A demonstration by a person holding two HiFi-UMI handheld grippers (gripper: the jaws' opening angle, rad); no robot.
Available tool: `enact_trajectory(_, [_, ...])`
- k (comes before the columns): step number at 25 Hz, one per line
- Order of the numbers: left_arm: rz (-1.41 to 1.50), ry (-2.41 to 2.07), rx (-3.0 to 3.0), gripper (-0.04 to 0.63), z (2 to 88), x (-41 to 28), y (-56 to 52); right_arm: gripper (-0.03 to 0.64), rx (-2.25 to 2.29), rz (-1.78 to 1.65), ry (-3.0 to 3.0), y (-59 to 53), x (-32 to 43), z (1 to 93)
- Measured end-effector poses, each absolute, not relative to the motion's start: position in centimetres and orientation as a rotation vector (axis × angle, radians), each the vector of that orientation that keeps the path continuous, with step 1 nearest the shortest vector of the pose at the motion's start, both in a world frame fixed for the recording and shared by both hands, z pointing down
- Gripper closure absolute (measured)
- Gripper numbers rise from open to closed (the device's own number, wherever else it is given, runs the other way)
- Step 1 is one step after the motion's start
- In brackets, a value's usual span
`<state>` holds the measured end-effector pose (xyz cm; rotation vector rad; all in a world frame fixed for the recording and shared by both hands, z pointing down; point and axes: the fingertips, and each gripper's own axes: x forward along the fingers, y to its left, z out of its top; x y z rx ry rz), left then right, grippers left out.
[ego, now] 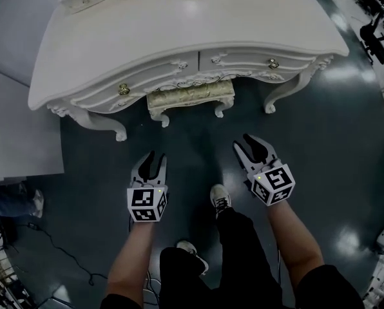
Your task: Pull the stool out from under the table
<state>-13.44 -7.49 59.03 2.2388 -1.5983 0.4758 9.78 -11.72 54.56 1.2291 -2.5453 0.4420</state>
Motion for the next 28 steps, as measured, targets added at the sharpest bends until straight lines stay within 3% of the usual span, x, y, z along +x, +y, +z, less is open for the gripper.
enact_trajectory(16, [0.398, -1.702, 2.242, 0.434, 73.1, -15.4, -14.3, 0.413, 1.311, 0.326, -2.561, -19.4, 11.0, 69.4])
enact_trajectory(28, [0.368, -1.785, 2.174, 0.31, 80.3, -17.9, -21.3, 0.329, 1.365, 0.242, -2.451, -27.1, 12.4, 77.9])
